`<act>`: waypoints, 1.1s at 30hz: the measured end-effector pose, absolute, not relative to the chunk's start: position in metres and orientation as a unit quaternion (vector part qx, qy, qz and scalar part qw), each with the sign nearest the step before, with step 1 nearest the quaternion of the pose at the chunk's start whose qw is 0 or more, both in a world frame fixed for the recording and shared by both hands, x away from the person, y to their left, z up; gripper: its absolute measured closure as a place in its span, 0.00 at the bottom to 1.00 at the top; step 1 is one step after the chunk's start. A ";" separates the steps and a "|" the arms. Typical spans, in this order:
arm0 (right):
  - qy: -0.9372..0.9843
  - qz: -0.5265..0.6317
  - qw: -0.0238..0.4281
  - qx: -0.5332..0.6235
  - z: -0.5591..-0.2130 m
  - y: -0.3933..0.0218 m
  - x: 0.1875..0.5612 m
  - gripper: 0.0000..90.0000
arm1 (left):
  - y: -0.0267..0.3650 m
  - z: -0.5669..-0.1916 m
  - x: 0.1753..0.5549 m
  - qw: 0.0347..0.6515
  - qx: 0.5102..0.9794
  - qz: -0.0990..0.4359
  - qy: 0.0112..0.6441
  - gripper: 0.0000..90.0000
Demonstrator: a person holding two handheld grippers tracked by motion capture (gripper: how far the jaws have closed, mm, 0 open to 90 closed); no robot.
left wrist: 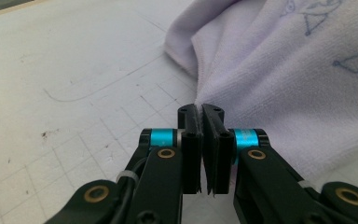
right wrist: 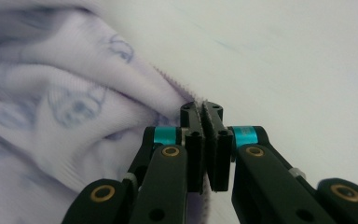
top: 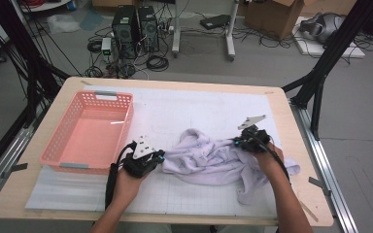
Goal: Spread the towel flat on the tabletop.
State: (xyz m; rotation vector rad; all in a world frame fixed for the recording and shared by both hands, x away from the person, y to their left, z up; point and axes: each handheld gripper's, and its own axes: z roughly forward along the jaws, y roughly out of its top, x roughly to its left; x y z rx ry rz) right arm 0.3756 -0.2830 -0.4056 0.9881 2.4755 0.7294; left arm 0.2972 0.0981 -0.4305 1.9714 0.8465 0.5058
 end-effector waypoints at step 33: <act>0.878 0.329 0.082 0.338 -0.433 -0.261 0.425 0.64 | 0.100 -0.440 0.290 0.468 0.793 0.193 0.338 0.95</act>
